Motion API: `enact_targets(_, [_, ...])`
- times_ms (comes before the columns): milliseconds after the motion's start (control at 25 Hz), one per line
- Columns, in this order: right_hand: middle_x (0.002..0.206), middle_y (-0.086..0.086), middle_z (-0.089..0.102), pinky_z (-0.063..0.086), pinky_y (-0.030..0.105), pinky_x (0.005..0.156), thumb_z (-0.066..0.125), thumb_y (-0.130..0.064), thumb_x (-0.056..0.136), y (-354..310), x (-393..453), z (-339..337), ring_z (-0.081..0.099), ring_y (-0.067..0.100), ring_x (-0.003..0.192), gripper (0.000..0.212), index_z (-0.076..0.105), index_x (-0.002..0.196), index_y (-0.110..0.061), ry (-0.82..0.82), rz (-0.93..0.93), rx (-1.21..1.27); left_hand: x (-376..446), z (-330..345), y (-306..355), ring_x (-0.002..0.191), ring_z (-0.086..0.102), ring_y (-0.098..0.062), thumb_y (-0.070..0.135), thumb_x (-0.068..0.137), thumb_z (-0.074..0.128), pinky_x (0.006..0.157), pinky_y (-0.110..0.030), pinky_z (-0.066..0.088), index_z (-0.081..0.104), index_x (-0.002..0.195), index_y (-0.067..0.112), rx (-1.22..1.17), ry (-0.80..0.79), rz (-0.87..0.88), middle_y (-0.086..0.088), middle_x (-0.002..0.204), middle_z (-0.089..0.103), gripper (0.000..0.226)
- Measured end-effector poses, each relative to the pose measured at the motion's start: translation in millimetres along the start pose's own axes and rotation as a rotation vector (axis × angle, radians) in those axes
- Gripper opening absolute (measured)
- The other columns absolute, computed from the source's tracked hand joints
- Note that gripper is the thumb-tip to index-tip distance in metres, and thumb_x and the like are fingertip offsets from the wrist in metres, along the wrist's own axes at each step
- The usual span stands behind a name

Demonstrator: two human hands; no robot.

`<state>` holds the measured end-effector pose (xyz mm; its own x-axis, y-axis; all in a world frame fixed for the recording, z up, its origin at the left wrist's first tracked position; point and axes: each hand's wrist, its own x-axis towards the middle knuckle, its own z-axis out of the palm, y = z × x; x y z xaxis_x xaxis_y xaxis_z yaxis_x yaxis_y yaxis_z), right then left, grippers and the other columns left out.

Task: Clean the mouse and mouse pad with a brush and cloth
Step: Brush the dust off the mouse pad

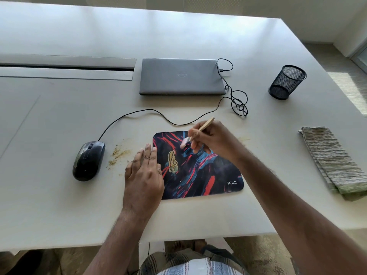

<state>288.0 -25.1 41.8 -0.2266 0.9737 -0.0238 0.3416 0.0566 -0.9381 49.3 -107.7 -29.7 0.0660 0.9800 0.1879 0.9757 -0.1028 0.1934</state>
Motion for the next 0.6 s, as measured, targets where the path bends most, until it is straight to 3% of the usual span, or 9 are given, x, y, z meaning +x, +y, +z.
enact_targets(120, [0.074, 0.003, 0.078, 0.045, 0.017, 0.046, 0.065, -0.019, 0.105, -2.8, 4.8, -2.6, 0.077, 0.024, 0.064, 0.014, 0.069, 0.093, -0.012, 0.165, 0.007, -0.105, -0.1, -0.5, 1.3, 0.147, 0.040, -0.027, 0.028, 0.103, 0.034, 0.116, -0.042, 0.027, 0.045, 0.154, 0.011, 0.003, 0.007, -0.002, -0.009, 0.161, 0.043, 0.055])
enact_targets(280, [0.074, 0.008, 0.078, 0.053, 0.029, 0.048, 0.063, -0.017, 0.106, -6.6, 7.2, 5.5, 0.076, 0.024, 0.062, 0.015, 0.069, 0.096, -0.008, -0.053, -0.003, -0.131, -0.1, -1.0, 0.7, 0.147, 0.040, -0.027, 0.028, 0.103, 0.034, 0.116, -0.041, 0.027, 0.045, 0.154, 0.010, 0.009, 0.006, 0.002, -0.009, 0.161, 0.042, 0.055])
enact_targets(400, [0.075, 0.003, 0.076, 0.061, 0.037, 0.057, 0.064, -0.016, 0.105, -7.1, 9.4, 7.6, 0.075, 0.021, 0.062, 0.012, 0.069, 0.098, -0.008, 0.110, -0.070, -0.211, 0.0, -1.5, 1.3, 0.147, 0.040, -0.027, 0.028, 0.103, 0.035, 0.116, -0.041, 0.027, 0.045, 0.154, 0.011, -0.001, 0.007, -0.007, -0.009, 0.161, 0.042, 0.055])
enact_targets(520, [0.074, 0.006, 0.075, 0.060, 0.033, 0.057, 0.062, -0.014, 0.106, -7.4, 5.5, 8.2, 0.073, 0.019, 0.061, 0.013, 0.069, 0.101, -0.004, 0.002, -0.065, -0.149, 0.7, -1.2, 1.1, 0.148, 0.038, -0.026, 0.029, 0.103, 0.033, 0.117, -0.043, 0.029, 0.043, 0.155, 0.012, -0.002, -0.006, -0.010, -0.009, 0.162, 0.041, 0.055])
enact_targets(600, [0.072, 0.005, 0.075, 0.062, 0.034, 0.057, 0.063, -0.017, 0.106, -5.5, 3.0, 6.6, 0.072, 0.015, 0.058, 0.013, 0.070, 0.100, -0.007, 0.105, -0.072, -0.283, 0.6, -1.5, 0.7, 0.148, 0.039, -0.027, 0.029, 0.103, 0.033, 0.117, -0.043, 0.029, 0.043, 0.155, 0.012, 0.000, -0.003, -0.006, -0.009, 0.162, 0.041, 0.055])
